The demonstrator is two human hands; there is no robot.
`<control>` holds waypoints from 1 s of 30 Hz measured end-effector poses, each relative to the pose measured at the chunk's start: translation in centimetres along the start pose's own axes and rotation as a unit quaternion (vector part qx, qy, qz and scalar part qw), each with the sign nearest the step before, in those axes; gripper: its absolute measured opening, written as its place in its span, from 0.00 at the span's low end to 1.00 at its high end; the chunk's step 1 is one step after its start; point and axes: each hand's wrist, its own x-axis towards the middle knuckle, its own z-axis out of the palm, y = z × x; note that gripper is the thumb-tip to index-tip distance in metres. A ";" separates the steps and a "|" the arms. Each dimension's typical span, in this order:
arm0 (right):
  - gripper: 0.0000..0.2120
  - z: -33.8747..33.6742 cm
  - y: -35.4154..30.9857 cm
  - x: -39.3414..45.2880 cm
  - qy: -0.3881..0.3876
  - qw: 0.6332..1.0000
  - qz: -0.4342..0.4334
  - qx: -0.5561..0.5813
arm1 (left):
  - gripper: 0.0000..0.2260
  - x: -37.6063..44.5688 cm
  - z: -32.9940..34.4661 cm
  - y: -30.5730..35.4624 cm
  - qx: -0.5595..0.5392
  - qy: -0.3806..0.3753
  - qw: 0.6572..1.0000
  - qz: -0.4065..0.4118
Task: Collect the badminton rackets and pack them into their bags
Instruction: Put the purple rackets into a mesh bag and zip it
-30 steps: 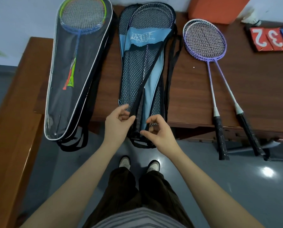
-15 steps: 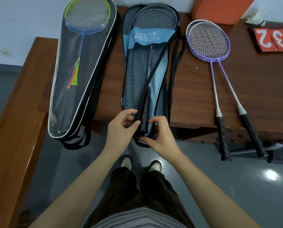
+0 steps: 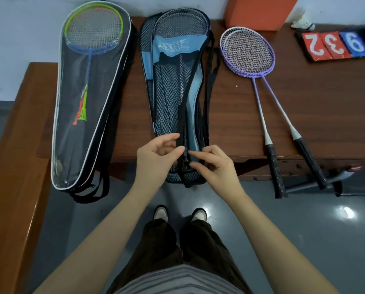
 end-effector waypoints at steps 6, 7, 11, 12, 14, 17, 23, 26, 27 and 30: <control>0.11 -2.2 1.1 -1.7 0.072 0.987 0.111 0.091 | 0.15 0.7 3.9 -1.5 0.108 -0.112 0.986 0.067; 0.12 -2.5 1.8 -1.9 0.086 0.984 0.130 0.086 | 0.17 1.0 4.7 -2.6 0.148 -0.146 0.975 0.080; 0.14 -4.3 4.7 -2.4 0.097 0.977 0.190 0.008 | 0.21 2.1 8.2 -5.0 0.313 -0.238 0.912 0.117; 0.15 -4.7 5.4 -2.3 0.090 0.977 0.194 -0.019 | 0.20 2.5 8.9 -5.1 0.356 -0.233 0.895 0.132; 0.17 -5.2 6.5 -2.0 0.067 0.977 0.189 -0.074 | 0.19 3.4 9.8 -5.0 0.424 -0.208 0.865 0.169; 0.21 -5.8 7.6 -1.1 0.057 0.976 0.177 -0.111 | 0.21 4.6 10.5 -5.3 0.486 -0.185 0.839 0.161; 0.22 -5.9 7.6 4.6 0.072 0.977 0.146 -0.136 | 0.23 8.3 9.6 -3.8 0.493 -0.078 0.863 0.085; 0.25 -5.9 7.3 8.9 0.060 0.974 0.150 -0.160 | 0.24 11.5 8.5 -2.4 0.486 -0.055 0.869 0.068; 0.26 -5.9 7.2 10.3 0.051 0.970 0.157 -0.177 | 0.23 12.6 8.1 -2.0 0.483 -0.052 0.872 0.066; 0.28 -5.3 7.2 14.6 0.028 0.959 0.191 -0.208 | 0.21 16.0 6.8 -0.9 0.464 -0.046 0.880 0.087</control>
